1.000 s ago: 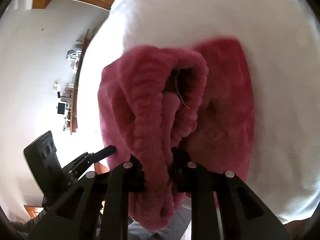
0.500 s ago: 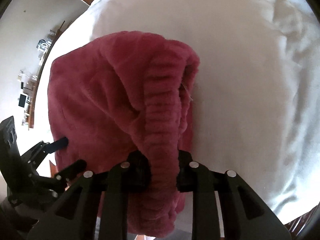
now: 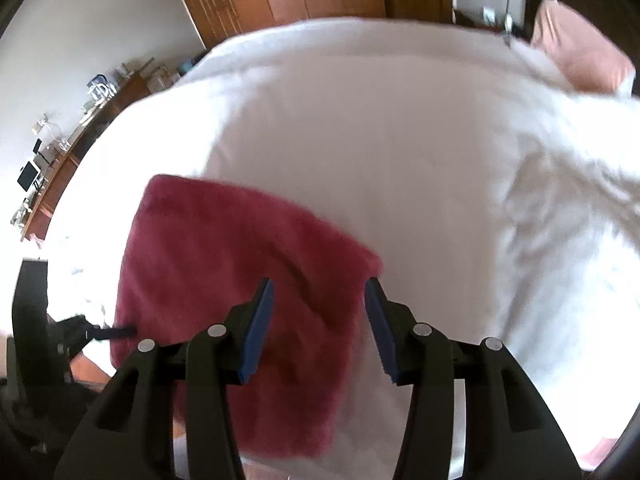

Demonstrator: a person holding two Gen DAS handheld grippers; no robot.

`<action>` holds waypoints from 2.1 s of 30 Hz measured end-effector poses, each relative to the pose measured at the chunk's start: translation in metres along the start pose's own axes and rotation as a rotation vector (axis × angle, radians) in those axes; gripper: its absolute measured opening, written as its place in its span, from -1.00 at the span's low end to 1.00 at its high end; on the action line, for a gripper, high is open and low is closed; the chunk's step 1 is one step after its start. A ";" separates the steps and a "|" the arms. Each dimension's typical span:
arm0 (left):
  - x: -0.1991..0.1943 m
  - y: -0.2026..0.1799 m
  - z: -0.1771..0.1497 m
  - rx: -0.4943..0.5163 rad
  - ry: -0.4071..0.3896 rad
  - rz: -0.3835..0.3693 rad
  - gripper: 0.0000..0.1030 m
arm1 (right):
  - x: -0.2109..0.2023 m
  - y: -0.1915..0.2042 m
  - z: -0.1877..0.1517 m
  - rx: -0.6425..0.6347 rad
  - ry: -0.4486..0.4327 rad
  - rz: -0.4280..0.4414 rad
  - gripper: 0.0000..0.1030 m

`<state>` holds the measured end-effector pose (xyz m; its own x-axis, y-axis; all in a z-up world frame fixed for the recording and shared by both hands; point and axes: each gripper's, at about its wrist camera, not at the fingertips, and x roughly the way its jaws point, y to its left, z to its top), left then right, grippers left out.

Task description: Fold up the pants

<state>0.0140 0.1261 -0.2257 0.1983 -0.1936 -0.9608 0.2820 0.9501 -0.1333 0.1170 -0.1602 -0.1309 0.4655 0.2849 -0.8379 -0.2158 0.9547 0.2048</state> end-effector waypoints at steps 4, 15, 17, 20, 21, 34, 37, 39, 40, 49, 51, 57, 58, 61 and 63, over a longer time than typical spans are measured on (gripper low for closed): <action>0.009 -0.006 -0.012 0.029 0.029 0.022 0.67 | 0.020 0.013 0.010 -0.026 0.030 0.073 -0.06; 0.038 -0.016 -0.003 0.053 0.022 0.030 0.71 | 0.110 -0.002 -0.004 -0.006 0.200 0.073 -0.03; 0.037 -0.015 -0.002 0.050 0.022 0.026 0.71 | 0.117 -0.001 -0.005 -0.024 0.202 0.065 -0.02; 0.036 -0.017 -0.001 0.050 0.029 0.025 0.71 | 0.116 0.002 -0.004 -0.033 0.205 0.052 -0.02; 0.035 -0.017 0.000 0.049 0.034 0.026 0.71 | 0.111 0.004 -0.003 -0.038 0.203 0.048 -0.02; 0.035 -0.027 0.005 0.006 0.040 0.032 0.71 | 0.023 0.017 -0.055 -0.147 0.182 0.075 -0.02; 0.036 -0.030 0.004 0.001 0.045 0.039 0.71 | 0.029 0.019 -0.070 -0.169 0.200 0.053 -0.02; 0.035 -0.030 0.004 -0.002 0.048 0.045 0.71 | 0.036 0.018 -0.073 -0.164 0.203 0.045 -0.01; 0.036 -0.030 0.004 -0.004 0.049 0.047 0.71 | 0.042 0.019 -0.073 -0.159 0.208 0.040 -0.01; 0.041 -0.034 0.004 -0.008 0.055 0.059 0.71 | 0.070 0.013 -0.084 -0.166 0.240 0.023 0.04; 0.041 -0.034 0.004 -0.006 0.057 0.059 0.71 | 0.075 0.013 -0.086 -0.167 0.244 0.021 0.06; 0.043 -0.033 0.004 0.000 0.057 0.059 0.71 | 0.088 0.010 -0.093 -0.150 0.259 0.026 0.13; 0.043 -0.034 0.005 0.001 0.058 0.059 0.71 | 0.090 0.008 -0.094 -0.148 0.263 0.027 0.14; 0.045 -0.033 0.004 0.006 0.061 0.058 0.71 | 0.095 0.007 -0.096 -0.151 0.268 0.023 0.16; 0.046 -0.033 0.004 0.007 0.064 0.058 0.71 | 0.098 0.007 -0.097 -0.152 0.270 0.020 0.17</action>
<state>0.0177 0.0846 -0.2641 0.1538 -0.1224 -0.9805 0.2787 0.9574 -0.0757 0.0779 -0.1342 -0.2606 0.2196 0.2508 -0.9428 -0.3575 0.9199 0.1614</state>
